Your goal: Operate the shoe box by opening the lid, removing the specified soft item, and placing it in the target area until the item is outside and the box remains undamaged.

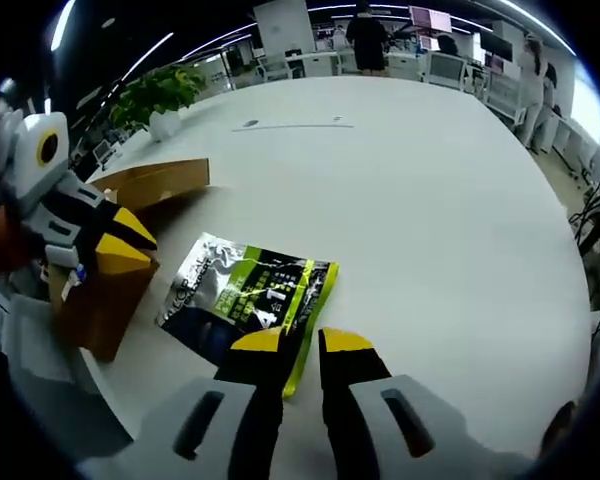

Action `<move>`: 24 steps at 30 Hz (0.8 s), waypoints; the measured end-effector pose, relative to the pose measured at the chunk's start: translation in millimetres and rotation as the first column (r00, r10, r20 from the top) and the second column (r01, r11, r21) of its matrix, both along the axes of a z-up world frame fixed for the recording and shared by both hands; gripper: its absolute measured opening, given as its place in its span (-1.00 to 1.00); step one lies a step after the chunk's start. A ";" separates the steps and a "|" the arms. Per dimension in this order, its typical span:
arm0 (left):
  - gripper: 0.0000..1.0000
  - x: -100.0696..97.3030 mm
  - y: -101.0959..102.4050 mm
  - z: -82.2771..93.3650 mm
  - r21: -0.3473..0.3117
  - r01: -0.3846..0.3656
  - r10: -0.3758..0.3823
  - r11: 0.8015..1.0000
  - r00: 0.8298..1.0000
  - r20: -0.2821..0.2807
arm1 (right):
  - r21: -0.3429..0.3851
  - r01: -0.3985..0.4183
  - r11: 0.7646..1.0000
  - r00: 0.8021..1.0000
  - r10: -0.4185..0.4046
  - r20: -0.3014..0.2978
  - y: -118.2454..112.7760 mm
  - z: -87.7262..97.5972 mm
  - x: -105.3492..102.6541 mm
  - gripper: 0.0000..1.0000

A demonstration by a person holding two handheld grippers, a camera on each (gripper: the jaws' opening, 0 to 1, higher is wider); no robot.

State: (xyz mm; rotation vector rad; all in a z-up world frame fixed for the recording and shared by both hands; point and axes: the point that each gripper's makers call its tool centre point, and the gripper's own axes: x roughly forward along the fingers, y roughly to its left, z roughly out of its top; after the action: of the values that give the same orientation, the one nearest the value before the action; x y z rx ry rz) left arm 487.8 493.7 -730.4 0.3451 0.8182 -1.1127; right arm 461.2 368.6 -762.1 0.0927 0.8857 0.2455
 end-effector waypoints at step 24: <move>-0.83 -20.1 42.5 30.6 -0.051 -0.039 0.040 0.998 0.999 0.015 | -0.018 -0.006 1.000 0.999 0.007 0.045 39.5 37.0 -24.1 -0.79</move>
State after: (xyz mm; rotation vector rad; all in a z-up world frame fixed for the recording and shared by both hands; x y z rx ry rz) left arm 467.7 536.2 -699.8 0.2940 0.7780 -1.0902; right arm 437.1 408.1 -725.2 0.0677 0.8437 0.2449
